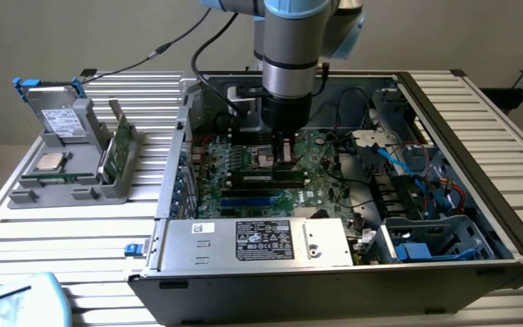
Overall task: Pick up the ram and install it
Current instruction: 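Insert the ram into the slot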
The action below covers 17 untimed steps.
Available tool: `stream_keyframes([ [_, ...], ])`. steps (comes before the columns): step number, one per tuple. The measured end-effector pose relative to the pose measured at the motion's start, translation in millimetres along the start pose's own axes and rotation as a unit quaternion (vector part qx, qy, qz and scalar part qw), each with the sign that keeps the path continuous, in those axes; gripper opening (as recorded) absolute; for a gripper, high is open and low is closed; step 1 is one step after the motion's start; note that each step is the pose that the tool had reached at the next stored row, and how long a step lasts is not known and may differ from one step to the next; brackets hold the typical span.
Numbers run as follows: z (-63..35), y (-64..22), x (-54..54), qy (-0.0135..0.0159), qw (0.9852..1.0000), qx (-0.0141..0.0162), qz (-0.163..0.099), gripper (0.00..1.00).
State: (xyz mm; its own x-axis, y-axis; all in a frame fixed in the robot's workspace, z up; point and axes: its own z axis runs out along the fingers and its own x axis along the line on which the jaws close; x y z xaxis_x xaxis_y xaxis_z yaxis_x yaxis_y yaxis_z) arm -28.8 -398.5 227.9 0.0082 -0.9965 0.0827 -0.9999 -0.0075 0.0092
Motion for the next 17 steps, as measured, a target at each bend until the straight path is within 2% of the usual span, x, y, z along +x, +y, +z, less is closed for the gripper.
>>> stream_keyframes([
  [8, 0.0, 0.3, -0.3, 0.0019, 1.0, 0.0006, 0.0, 0.13],
  [17, -0.1, -0.4, -1.1, 0.002, 1.0, 0.0006, 0.0, 0.13],
])
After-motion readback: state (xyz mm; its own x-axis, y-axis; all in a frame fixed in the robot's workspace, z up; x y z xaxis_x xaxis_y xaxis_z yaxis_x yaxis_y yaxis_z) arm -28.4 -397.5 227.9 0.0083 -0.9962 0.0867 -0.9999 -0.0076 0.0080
